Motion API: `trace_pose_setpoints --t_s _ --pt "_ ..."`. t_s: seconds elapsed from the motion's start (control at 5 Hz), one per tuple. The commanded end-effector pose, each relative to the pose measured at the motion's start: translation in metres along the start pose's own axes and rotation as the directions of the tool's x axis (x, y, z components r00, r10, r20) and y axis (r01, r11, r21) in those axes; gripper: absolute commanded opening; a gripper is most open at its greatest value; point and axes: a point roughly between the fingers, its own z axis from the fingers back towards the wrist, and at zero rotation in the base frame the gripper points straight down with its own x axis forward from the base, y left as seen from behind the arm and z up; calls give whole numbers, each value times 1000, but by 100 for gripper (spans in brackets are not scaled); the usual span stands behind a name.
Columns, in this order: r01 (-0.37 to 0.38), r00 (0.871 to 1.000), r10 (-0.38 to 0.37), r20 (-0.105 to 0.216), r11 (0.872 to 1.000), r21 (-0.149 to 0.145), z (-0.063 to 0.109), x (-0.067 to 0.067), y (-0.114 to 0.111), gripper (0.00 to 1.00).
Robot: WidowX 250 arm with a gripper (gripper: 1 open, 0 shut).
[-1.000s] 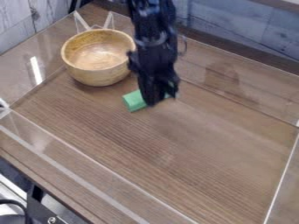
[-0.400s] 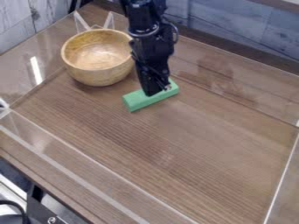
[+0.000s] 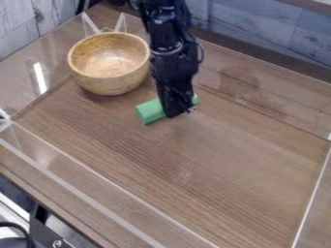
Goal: Put green stick into wooden bowl
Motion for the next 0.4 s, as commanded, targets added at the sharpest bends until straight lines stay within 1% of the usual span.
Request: trace_pose_setpoints --t_s 0.0,0.2 --pt "31 999 -32 42 999 18 6 11 3 0" --pt "43 997 -43 63 999 12 6 16 5 0"
